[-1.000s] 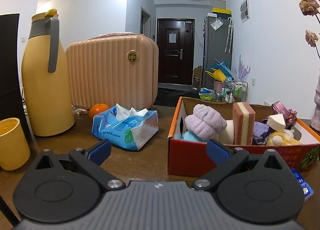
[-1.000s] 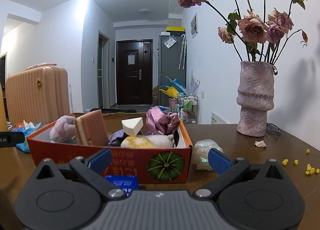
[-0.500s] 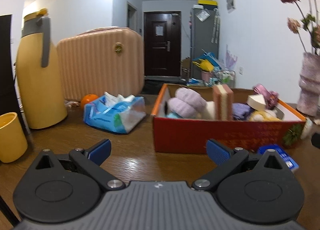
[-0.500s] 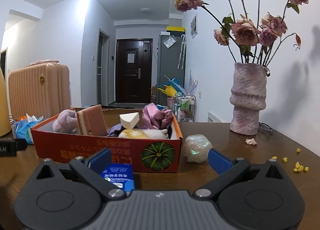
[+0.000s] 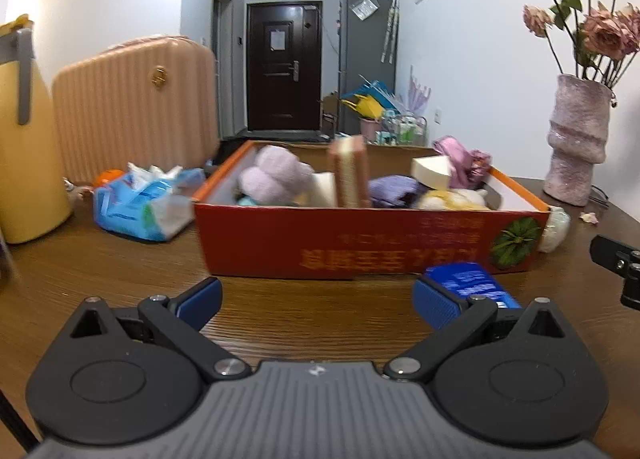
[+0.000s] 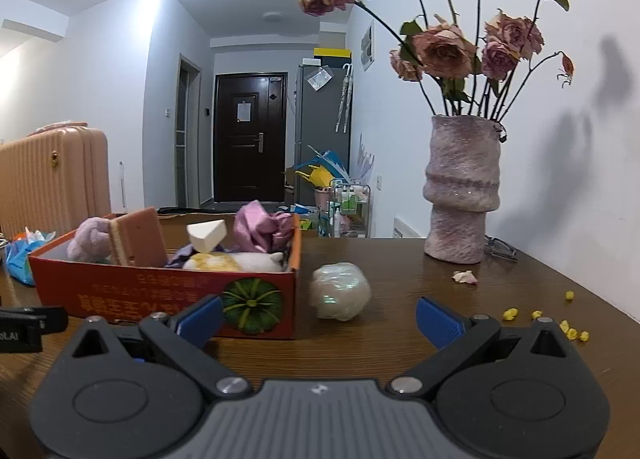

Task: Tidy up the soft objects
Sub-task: 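Lower the left tool onto the blue handkerchief pack and close on it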

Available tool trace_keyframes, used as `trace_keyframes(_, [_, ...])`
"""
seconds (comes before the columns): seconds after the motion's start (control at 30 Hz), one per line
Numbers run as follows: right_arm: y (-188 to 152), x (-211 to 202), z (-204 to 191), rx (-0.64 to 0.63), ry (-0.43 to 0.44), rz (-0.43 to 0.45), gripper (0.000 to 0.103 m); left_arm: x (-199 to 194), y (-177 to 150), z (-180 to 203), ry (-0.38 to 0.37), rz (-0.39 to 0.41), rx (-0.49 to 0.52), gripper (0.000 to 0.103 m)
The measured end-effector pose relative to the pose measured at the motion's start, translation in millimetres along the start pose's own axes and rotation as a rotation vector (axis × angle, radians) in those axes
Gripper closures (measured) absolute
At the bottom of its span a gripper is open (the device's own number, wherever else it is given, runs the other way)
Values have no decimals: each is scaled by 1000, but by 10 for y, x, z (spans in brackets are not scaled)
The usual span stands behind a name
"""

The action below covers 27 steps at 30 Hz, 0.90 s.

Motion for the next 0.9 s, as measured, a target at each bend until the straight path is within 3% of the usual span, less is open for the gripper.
trace_keyframes(0.4, [4,6,395,-19,-28,-2,0,113,-34,699,-72,-59,38,0])
trace_keyframes(0.9, [-1,36,735,-33,-46,-17,0,349,-73,1217,-33,-163,54,0])
Point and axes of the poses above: each gripper's, at about its wrist camera, not at the fingertips, and x roughly the way its jaws point, z to its right, y to its top, the point moved 3 cm from there along x, roughly the way its jaws point, and after that the axes turned 5 degrees about y, right-handed, at the moved point
